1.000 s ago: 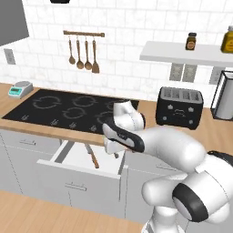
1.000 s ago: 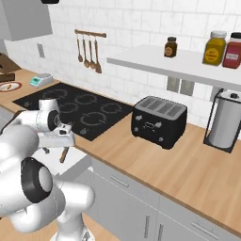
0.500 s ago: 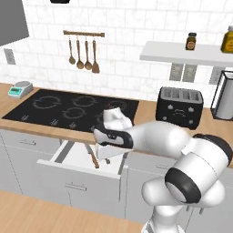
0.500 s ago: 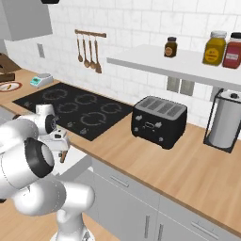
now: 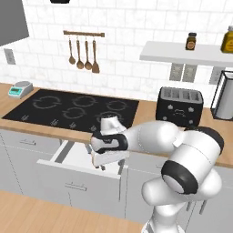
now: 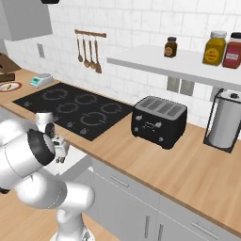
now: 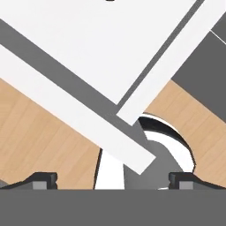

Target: Pick up the knife from the drawer and place it on the cutting board. Then place the meat from the plate to the cutting board.

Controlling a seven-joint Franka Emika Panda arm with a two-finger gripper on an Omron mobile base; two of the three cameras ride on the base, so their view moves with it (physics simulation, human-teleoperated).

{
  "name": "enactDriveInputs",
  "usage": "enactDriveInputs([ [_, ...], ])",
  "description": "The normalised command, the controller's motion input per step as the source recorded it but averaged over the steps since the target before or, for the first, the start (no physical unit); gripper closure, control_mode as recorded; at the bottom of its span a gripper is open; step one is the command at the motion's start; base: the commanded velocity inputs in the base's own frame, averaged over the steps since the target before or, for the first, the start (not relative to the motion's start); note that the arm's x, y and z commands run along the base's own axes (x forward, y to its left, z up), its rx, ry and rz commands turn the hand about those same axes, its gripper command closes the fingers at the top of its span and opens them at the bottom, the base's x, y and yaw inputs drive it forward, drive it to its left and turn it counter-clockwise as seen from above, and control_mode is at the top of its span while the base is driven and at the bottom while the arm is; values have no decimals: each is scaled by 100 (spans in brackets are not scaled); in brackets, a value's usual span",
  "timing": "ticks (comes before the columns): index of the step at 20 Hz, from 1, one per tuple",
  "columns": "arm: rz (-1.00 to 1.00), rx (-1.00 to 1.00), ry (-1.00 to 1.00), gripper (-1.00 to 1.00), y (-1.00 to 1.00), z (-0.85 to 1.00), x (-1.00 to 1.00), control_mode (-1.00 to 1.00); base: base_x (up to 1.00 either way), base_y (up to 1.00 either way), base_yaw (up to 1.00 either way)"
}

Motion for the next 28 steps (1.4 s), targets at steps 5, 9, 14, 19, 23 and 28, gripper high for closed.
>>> enactDriveInputs([
  [5, 0, 1, 0, -100, 21, -21, 4, -100, 0, 0, 0],
  [9, 0, 0, 0, -100, 18, -45, 0, -100, 0, 0, 0],
  [14, 0, 0, 0, -100, 18, -33, 1, -100, 0, 0, 0],
  [19, 1, 0, 0, -100, 32, -32, 0, -100, 0, 0, 0],
  [23, 7, 2, 0, -100, 33, -35, -8, -100, 0, 0, 0],
  [28, 11, 17, 6, -100, 49, -52, -83, -100, 0, 0, 0],
])
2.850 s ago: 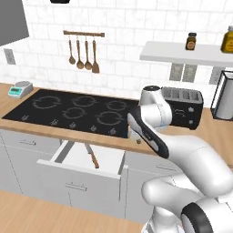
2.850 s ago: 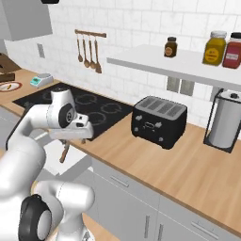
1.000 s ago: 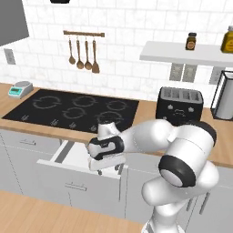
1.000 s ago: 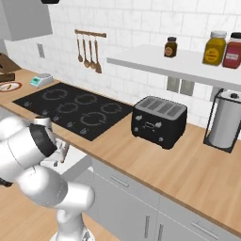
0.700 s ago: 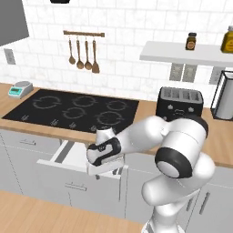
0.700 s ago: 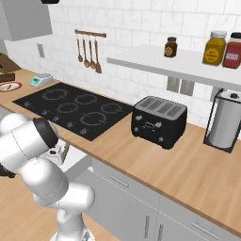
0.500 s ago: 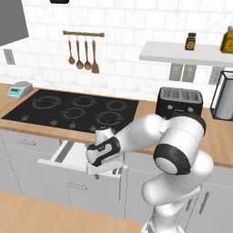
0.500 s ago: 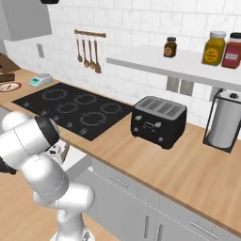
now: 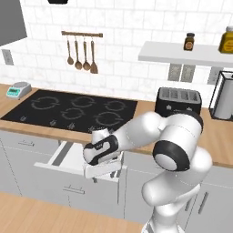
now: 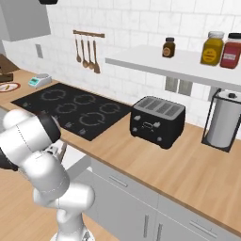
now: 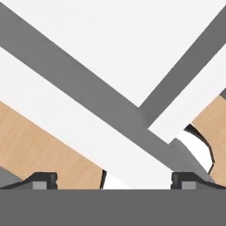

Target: Pick up the knife from the drawer and place it on the cutting board. Then place the meat from the plate to the cutting board.

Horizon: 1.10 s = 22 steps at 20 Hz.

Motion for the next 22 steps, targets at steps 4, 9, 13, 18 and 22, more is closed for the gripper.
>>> enactDriveInputs([
  [4, 12, 17, 9, -100, 64, -43, -100, -100, 0, 0, 0],
  [9, 11, 7, 3, -100, 72, -21, -100, -100, 0, 0, 0],
  [13, 5, 0, -14, -100, 37, 36, -78, -100, 0, 0, 0],
  [18, 5, 0, -18, -100, -6, 100, 61, -100, 0, 0, 0],
  [22, 0, 0, -19, -100, -5, 68, 100, -100, 0, 0, 0],
])
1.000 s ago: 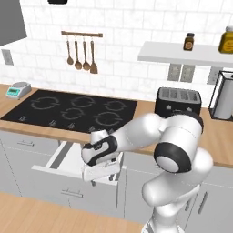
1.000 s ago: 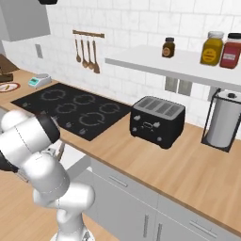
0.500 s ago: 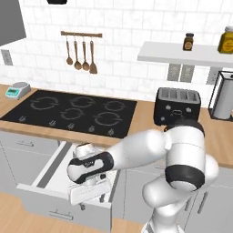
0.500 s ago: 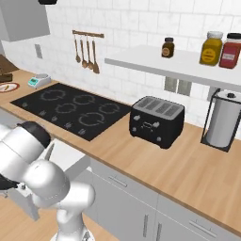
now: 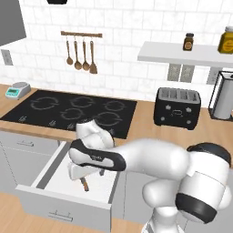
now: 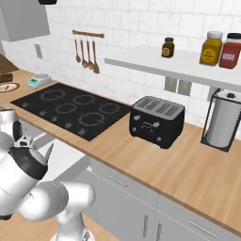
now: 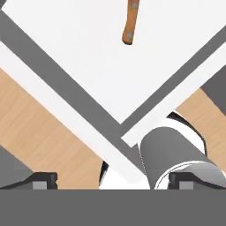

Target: Pick up the knife from the drawer and place it on the cutting board. Then place the meat from the plate to the cutting board.

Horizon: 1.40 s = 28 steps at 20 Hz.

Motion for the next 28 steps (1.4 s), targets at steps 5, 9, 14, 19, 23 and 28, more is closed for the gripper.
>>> enactDriveInputs([
  [5, -9, -3, -4, -100, 4, -45, 89, -100, 0, 0, 0],
  [9, -9, 0, 0, -100, 17, -87, 59, -100, 0, 0, 0],
  [14, -4, 0, 0, -100, 37, -58, 36, -100, 0, 0, 0],
  [19, 0, -3, 0, -100, 28, -62, 21, -100, 0, 0, 0],
  [23, 0, -4, -3, -100, 0, -31, 30, -100, 0, 0, 0],
  [28, -1, -1, -4, -100, 0, -4, 29, -100, 0, 0, 0],
])
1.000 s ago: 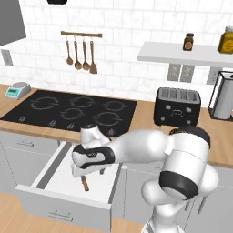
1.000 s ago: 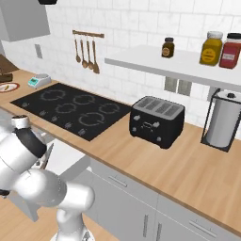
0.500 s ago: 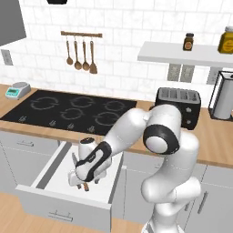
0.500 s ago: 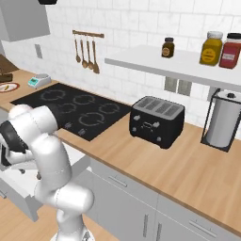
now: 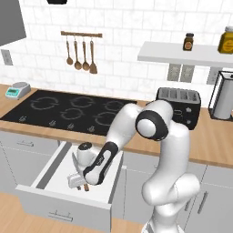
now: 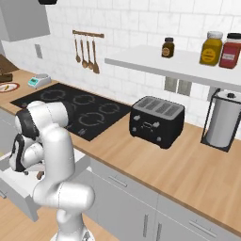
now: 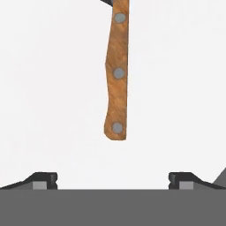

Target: Pick up the knife from the drawer and place it on the cutting board. Then place the meat from the plate to the cutting board.

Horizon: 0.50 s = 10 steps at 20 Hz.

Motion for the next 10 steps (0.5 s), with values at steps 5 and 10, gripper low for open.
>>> enactDriveInputs([
  [5, 0, 0, -2, -100, 0, -16, 25, -100, 0, 0, 0],
  [10, 0, 0, 0, -100, 0, -22, 43, -100, 0, 0, 0],
])
